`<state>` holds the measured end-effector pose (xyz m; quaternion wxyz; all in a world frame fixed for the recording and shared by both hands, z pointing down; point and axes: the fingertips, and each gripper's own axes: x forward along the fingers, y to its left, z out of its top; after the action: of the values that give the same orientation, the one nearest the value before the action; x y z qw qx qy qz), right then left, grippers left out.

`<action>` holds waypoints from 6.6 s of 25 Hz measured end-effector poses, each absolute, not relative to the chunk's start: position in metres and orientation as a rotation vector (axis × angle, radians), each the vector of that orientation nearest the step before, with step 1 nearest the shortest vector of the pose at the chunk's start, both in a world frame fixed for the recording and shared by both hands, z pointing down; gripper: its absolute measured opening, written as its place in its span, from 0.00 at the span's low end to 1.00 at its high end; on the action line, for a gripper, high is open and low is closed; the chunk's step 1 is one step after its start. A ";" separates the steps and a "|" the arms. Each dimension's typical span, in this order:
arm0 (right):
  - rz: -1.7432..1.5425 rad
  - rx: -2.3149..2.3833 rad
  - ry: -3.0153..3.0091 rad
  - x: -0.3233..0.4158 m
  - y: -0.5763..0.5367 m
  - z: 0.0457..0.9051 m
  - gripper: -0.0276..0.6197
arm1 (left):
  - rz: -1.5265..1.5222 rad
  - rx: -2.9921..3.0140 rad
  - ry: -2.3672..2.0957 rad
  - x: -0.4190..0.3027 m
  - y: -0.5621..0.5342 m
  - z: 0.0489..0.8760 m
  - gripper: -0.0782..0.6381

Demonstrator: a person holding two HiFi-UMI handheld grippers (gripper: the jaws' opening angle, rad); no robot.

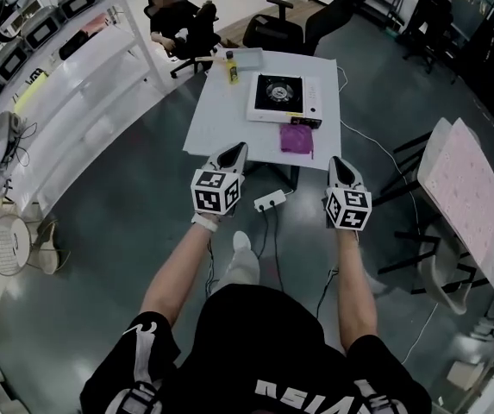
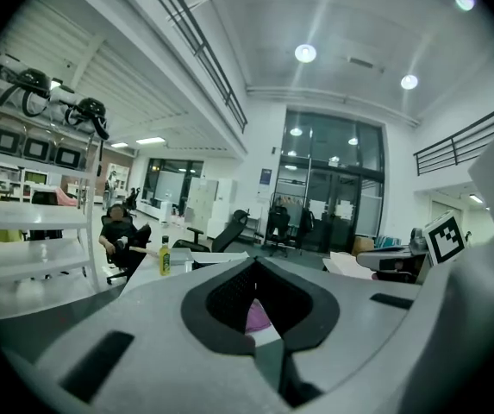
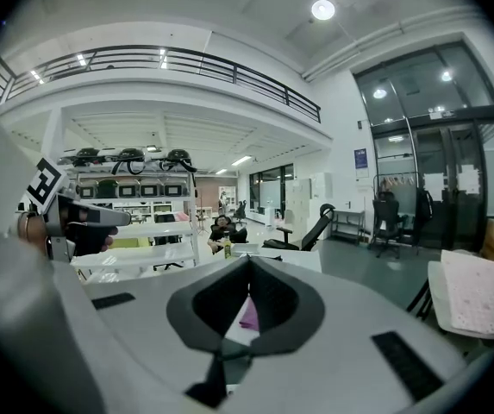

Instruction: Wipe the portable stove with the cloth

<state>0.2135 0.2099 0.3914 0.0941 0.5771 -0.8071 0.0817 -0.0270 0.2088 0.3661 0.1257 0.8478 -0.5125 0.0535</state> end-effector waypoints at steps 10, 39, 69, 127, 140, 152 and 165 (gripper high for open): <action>0.266 1.725 -2.344 0.172 0.102 0.399 0.06 | 0.171 2.473 -1.414 -0.060 0.091 0.380 0.12; 0.332 1.771 -2.266 0.177 0.000 0.434 0.06 | 0.240 2.496 -1.264 -0.045 -0.019 0.419 0.12; 0.496 1.575 -2.211 0.169 -0.043 0.556 0.06 | 0.371 2.426 -1.161 -0.013 -0.051 0.517 0.12; 0.734 1.416 -2.088 0.142 -0.066 0.740 0.18 | 0.341 2.284 -1.121 0.014 -0.079 0.642 0.12; 0.661 1.632 -2.190 0.180 -0.097 0.595 0.18 | 0.213 2.307 -1.295 0.014 -0.131 0.534 0.12; 0.550 1.717 -2.369 0.230 -0.151 0.470 0.18 | 0.155 2.440 -1.376 0.049 -0.153 0.422 0.12; 0.444 1.682 -2.465 0.249 -0.169 0.426 0.18 | 0.116 2.385 -1.497 0.038 -0.135 0.398 0.12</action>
<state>0.2494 -0.1687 0.4263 0.0622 0.5564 -0.8154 0.1469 0.0381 -0.1354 0.3980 0.1607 0.8353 -0.5243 0.0405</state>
